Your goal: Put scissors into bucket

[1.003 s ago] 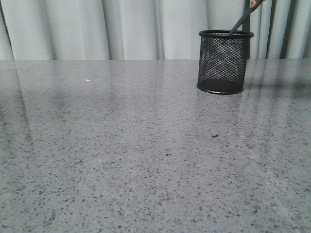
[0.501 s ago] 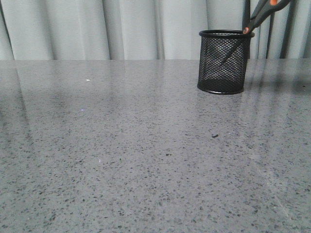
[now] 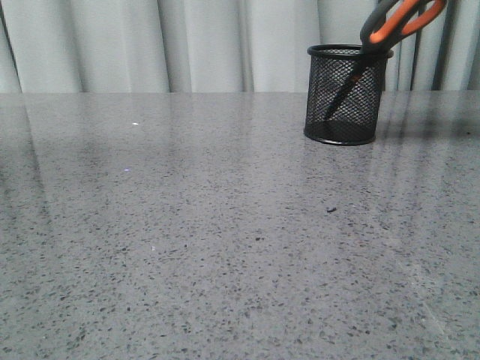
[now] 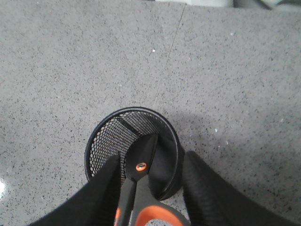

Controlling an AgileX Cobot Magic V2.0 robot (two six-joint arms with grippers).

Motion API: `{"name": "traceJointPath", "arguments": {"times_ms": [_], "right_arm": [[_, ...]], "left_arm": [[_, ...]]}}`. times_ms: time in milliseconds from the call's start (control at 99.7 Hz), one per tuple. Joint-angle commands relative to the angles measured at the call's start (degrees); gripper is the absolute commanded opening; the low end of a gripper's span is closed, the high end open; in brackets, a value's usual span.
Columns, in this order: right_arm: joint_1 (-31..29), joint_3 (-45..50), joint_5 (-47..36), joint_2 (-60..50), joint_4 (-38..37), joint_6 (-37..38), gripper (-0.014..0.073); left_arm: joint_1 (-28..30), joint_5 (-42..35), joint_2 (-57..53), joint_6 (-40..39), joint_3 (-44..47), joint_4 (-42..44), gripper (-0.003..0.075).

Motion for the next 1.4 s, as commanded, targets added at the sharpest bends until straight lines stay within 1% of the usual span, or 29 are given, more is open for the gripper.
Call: {"name": "traceJointPath", "arguments": {"times_ms": [0, 150, 201, 271, 341, 361, 381, 411, 441, 451, 461, 481, 491, 501, 602, 692, 762, 832, 923, 1073, 1143, 1223, 1394], "right_arm": [[-0.17, -3.55, -2.24, -2.31, 1.0, -0.33, 0.0288], [-0.64, -6.13, -2.24, -3.93, 0.98, -0.33, 0.028], [-0.64, -6.43, -2.38, -4.87, 0.98, -0.33, 0.0244], [-0.64, -6.43, -2.65, -6.04, 0.98, -0.33, 0.0145], [-0.64, -6.32, -2.65, -7.06, 0.98, -0.46, 0.0011], [-0.64, -6.17, -2.65, -7.19, 0.98, -0.58, -0.0032], [-0.64, -6.05, -2.65, -7.55, 1.09, -0.75, -0.0074], [-0.64, -5.46, -2.87, -8.2, 1.1, -0.74, -0.0071], [-0.52, -4.86, -3.22, -8.77, 1.23, -0.74, -0.0068], [-0.51, -4.69, -3.49, -8.96, 1.23, -0.74, -0.0069], [-0.41, -4.3, -3.64, -9.3, 1.23, -0.74, -0.0069], [-0.42, -3.61, -4.17, -9.8, 1.23, -0.89, -0.0069], [-0.42, -3.38, -4.39, -10.02, 1.35, -0.89, -0.0069], [-0.42, -3.11, -4.81, -10.24, 1.35, -0.89, -0.0069], [-0.12, 2.24, -10.14, -13.87, 2.19, -1.39, -0.0069], [0.43, 8.49, -16.4, -18.04, 2.79, -3.84, -0.0069], [1.02, 13.69, -20.75, -21.55, 5.08, -7.08, -0.0069], [1.79, 18.75, -24.66, -25.08, 6.78, -9.63, -0.0069], [2.92, 24.69, -29.37, -29.21, 6.78, -10.45, -0.0069], [4.39, 35.76, -36.76, -37.52, 6.78, -11.51, -0.0069], [4.89, 40.83, -40.02, -41.72, 6.78, -11.51, -0.0069], [5.25, 46.21, -42.72, -46.78, 6.67, -11.51, -0.0069], [5.25, 57.06, -44.76, -57.99, 6.67, -11.51, -0.0069]], "left_arm": [[0.1, -3.6, -1.08, -0.86, -1.86, -1.54, 0.0471], [0.1, -3.6, -1.08, -0.86, -1.86, -1.54, 0.047], [0.1, -3.6, -1.08, -0.86, -1.86, -1.54, 0.0468], [0.1, -3.6, -1.08, -0.86, -1.86, -1.54, 0.043], [0.1, -3.6, -1.08, -0.86, -1.86, -1.54, 0.0345], [0.1, -3.6, -1.08, -0.86, -1.86, -1.54, 0.0309], [0.1, -3.6, -1.08, -0.86, -1.86, -1.54, 0.0253], [0.1, -3.74, -1.08, -0.86, -1.86, -1.54, 0.0206], [0.1, -3.74, -1.08, -0.86, -1.86, -1.54, 0.0121], [0.1, -3.74, -1.08, -0.86, -1.86, -1.54, 0.0104], [0.1, -3.74, -1.08, -0.86, -1.86, -1.54, 0.0068], [0.1, -3.74, -1.08, -0.86, -1.86, -1.54, 0.0032], [0.1, -3.74, -1.08, -0.86, -1.86, -1.54, -0.0004], [0.1, -3.74, -1.08, -0.86, -1.86, -1.54, -0.0022], [0.1, -4.13, -1.23, -0.86, -1.86, -1.54, -0.0021], [0.21, -5.68, -1.9, -1.73, -0.47, -1.54, -0.0021], [0.21, -9.02, -3.35, -3.41, 2.4, -1.54, -0.0021], [0.21, -14.38, -5.7, -3.93, 6.61, -1.84, -0.0021], [0.21, -23.2, -9.78, -3.93, 15.48, -4.66, -0.0021], [0.21, -36.91, -17.94, -3.93, 30.61, -5.3, -0.0021], [0.21, -41.52, -22.51, -3.93, 37.44, -5.74, -0.0021], [0.21, -45.08, -28.3, -3.93, 45.12, -6.87, -0.0021], [0.21, -52.33, -40.14, -3.93, 58.23, -10.39, -0.0021]]}}
